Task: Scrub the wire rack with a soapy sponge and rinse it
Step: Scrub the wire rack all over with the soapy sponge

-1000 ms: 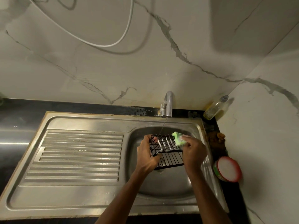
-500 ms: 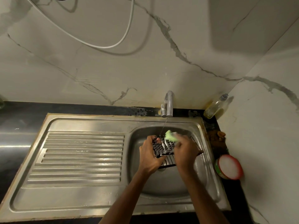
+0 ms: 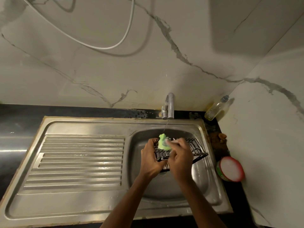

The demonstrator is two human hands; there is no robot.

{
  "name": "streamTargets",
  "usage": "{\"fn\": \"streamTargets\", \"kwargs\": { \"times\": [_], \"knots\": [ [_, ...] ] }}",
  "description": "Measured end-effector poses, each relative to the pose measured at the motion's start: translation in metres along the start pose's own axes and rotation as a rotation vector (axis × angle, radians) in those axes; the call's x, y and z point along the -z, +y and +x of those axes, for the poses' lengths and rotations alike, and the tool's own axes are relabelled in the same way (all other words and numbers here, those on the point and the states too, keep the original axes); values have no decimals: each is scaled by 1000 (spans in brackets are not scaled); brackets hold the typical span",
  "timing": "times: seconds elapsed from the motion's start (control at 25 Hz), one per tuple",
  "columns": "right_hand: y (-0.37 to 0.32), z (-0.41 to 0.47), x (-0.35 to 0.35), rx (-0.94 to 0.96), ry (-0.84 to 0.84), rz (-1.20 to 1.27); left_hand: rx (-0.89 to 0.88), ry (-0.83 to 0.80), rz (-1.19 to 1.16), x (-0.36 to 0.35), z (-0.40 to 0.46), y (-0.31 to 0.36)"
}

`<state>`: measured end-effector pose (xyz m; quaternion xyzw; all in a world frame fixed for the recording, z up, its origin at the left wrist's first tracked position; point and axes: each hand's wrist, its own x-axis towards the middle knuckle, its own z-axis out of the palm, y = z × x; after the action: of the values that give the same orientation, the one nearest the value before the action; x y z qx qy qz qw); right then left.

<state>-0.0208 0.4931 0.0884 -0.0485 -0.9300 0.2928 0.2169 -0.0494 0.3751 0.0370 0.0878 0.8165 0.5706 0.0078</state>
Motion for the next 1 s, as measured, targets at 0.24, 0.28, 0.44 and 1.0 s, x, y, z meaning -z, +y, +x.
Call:
{"fn": "streamTargets", "kwargs": {
  "times": [0.24, 0.28, 0.44, 1.0],
  "knots": [
    [20, 20, 2, -208, 56, -87, -2, -29, 80, 3, -1, 2],
    [5, 11, -3, -125, 18, -48, -5, -16, 78, 4, 1, 3],
    [22, 4, 8, -32, -10, 55, -18, -5, 139, 13, 6, 5],
    [32, 17, 3, -233, -24, -13, 7, -37, 129, 11, 0, 10]
  ]
}}
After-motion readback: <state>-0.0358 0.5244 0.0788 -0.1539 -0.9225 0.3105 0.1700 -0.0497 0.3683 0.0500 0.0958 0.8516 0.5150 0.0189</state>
